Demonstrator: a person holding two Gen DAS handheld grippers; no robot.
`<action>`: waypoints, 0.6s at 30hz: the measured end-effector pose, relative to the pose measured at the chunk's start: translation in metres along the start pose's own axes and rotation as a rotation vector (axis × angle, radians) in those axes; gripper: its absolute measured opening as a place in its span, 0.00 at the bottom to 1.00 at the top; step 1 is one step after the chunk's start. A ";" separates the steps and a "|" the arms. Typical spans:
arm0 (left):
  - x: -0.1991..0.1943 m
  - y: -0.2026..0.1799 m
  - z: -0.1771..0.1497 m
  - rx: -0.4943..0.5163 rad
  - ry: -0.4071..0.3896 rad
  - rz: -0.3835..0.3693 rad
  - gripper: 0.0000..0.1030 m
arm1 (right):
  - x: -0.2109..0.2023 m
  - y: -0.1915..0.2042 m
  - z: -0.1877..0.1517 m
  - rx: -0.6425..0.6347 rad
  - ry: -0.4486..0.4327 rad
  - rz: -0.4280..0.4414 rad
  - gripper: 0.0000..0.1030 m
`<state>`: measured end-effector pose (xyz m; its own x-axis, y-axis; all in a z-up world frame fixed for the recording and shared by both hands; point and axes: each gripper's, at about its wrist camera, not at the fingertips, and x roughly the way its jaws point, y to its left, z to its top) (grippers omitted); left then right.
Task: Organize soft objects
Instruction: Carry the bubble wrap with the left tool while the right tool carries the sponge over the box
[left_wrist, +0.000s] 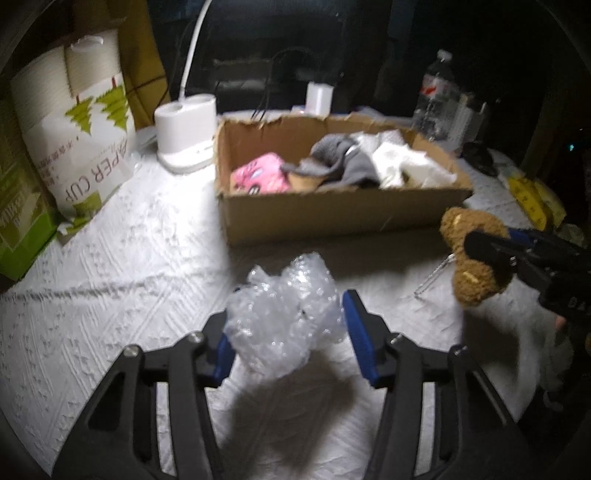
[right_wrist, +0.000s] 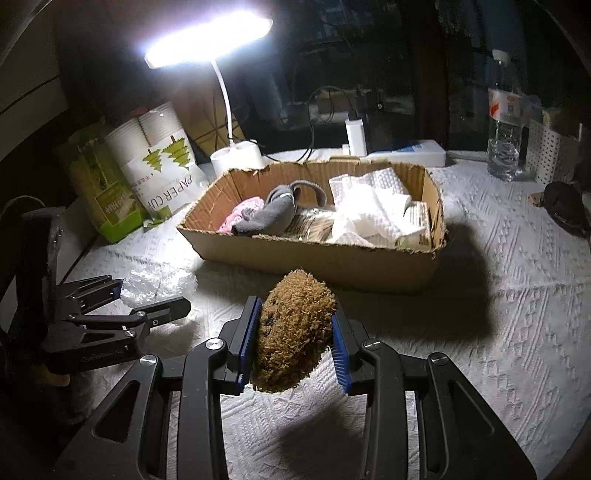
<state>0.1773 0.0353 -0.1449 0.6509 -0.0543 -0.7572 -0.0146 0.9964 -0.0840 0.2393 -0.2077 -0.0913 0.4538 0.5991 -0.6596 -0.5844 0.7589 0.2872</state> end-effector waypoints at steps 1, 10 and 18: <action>-0.004 -0.002 0.002 0.004 -0.011 -0.002 0.52 | -0.002 0.000 0.001 -0.001 -0.005 0.000 0.36; -0.019 -0.006 0.016 -0.005 -0.051 -0.025 0.52 | -0.019 -0.001 0.013 -0.016 -0.056 -0.006 0.36; -0.028 -0.009 0.033 0.009 -0.090 -0.036 0.52 | -0.027 -0.005 0.027 -0.025 -0.096 -0.017 0.36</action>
<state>0.1838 0.0304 -0.1016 0.7166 -0.0843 -0.6923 0.0168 0.9945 -0.1038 0.2477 -0.2210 -0.0563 0.5255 0.6086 -0.5945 -0.5922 0.7634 0.2580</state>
